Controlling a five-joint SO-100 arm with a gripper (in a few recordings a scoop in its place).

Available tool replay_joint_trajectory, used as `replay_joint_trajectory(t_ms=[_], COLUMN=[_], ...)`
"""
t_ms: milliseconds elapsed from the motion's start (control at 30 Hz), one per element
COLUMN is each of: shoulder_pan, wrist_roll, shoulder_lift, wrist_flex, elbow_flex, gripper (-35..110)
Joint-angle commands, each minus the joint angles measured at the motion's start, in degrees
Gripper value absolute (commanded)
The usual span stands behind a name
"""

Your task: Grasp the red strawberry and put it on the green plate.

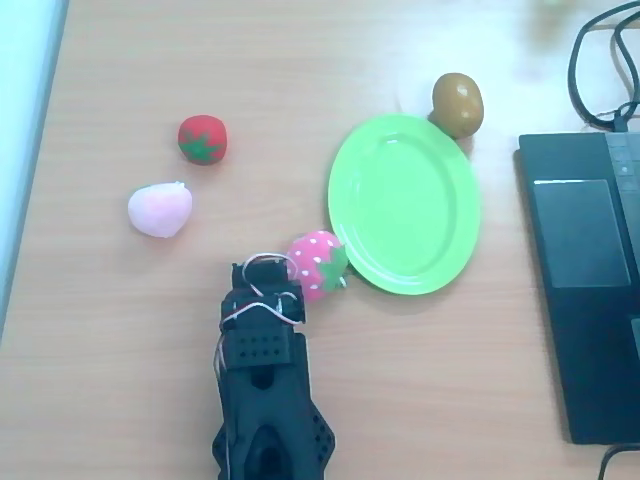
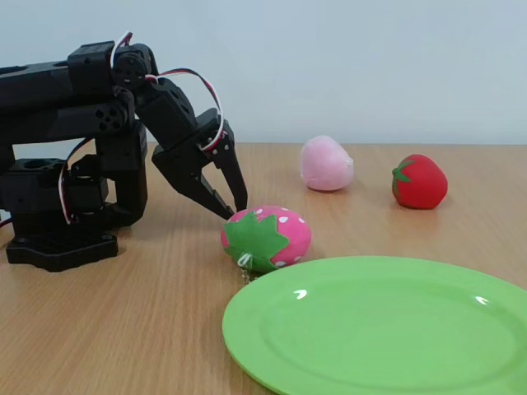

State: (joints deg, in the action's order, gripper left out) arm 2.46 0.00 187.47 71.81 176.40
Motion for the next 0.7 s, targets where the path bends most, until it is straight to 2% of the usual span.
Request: replay_joint_trajectory(t_ms=[0,367,667], shoulder_pan=[0.4,0.1,-1.8], wrist_roll=[-3.4,-4.5,-12.6], shoulder_lift=[1.3,-0.2,-13.9], wrist_flex=[-2.8,-4.1,-11.6], elbow_flex=[-4.2,-5.2,-15.4], gripper=[-8,-8,-7])
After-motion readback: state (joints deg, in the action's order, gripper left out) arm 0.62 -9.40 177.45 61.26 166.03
